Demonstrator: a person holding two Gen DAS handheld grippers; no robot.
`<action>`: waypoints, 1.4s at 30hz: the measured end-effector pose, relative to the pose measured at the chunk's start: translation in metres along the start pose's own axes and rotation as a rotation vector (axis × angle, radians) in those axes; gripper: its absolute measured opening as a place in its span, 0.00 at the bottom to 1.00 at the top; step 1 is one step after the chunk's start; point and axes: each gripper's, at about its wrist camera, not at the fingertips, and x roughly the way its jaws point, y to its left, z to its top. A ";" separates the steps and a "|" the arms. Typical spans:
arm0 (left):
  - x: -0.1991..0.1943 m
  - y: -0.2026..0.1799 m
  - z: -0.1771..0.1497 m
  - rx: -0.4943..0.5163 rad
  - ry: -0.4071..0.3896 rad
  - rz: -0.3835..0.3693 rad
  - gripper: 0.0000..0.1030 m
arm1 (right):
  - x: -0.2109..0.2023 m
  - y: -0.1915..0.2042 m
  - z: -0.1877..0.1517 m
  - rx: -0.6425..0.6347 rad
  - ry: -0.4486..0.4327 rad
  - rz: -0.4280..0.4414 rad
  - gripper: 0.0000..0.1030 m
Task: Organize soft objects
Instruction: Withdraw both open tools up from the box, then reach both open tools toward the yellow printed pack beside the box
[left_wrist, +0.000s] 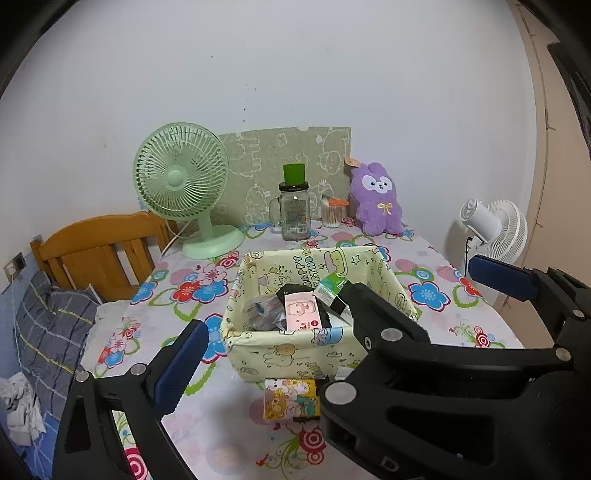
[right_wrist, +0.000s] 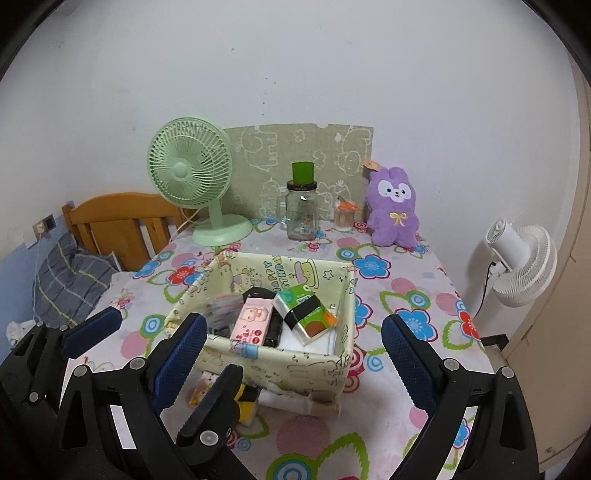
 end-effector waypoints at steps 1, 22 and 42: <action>-0.002 0.000 -0.001 -0.001 -0.001 0.002 0.97 | -0.003 0.001 -0.002 -0.002 -0.003 0.000 0.94; -0.021 0.001 -0.039 -0.038 0.028 -0.046 1.00 | -0.028 0.006 -0.043 0.015 0.015 -0.012 0.95; 0.006 -0.005 -0.087 -0.029 0.102 -0.020 1.00 | 0.010 -0.002 -0.095 0.057 0.136 0.019 0.95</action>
